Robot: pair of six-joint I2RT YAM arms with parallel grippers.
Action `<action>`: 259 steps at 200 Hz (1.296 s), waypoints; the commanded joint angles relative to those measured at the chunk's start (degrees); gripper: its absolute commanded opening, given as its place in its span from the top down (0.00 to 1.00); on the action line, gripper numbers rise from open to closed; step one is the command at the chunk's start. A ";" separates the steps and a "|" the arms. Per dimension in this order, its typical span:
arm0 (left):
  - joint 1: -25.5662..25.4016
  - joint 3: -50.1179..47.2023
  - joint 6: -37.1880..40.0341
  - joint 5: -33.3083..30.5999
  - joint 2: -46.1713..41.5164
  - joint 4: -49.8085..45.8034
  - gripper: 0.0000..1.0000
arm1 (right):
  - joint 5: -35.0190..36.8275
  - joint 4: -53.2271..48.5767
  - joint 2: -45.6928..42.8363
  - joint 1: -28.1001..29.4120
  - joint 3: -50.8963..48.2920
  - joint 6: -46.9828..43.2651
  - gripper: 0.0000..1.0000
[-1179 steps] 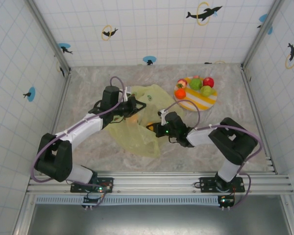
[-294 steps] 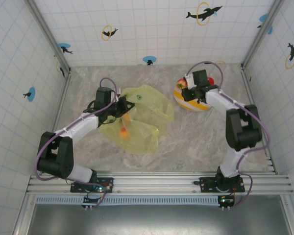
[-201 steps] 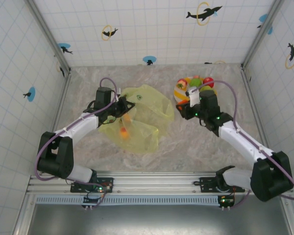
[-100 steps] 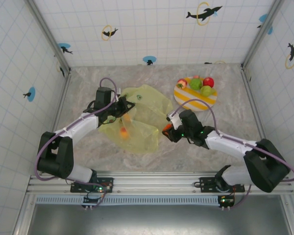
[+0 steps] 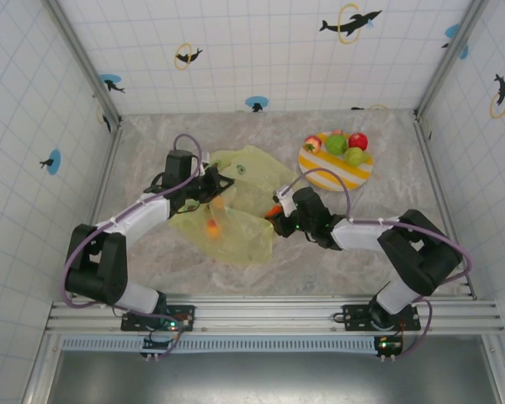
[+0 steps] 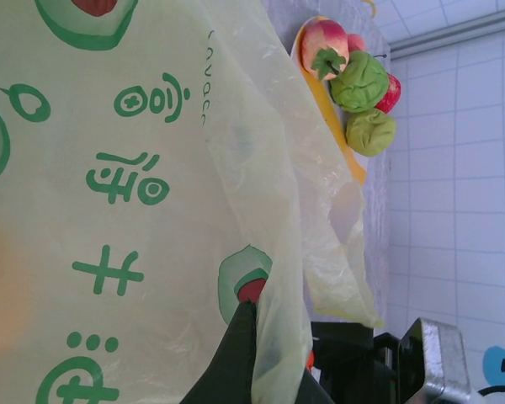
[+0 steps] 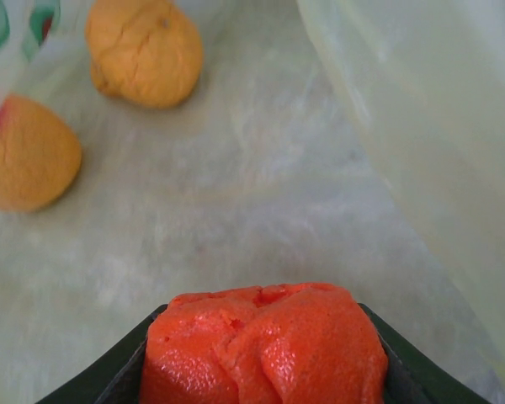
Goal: Place the fruits into the plastic bag
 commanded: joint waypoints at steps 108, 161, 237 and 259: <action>-1.41 3.63 -2.04 3.73 0.19 2.04 1.00 | 19.51 13.54 18.73 5.02 15.03 23.71 0.51; -1.47 3.60 -2.03 4.08 1.15 2.57 1.00 | 21.32 13.22 25.33 4.70 23.55 36.07 0.42; -1.46 4.10 -1.69 4.17 2.08 2.80 1.00 | 11.17 14.49 23.44 2.91 23.67 34.91 0.19; -1.43 4.63 -1.04 3.87 2.19 2.02 1.00 | 10.27 12.96 19.97 2.52 20.68 32.80 0.20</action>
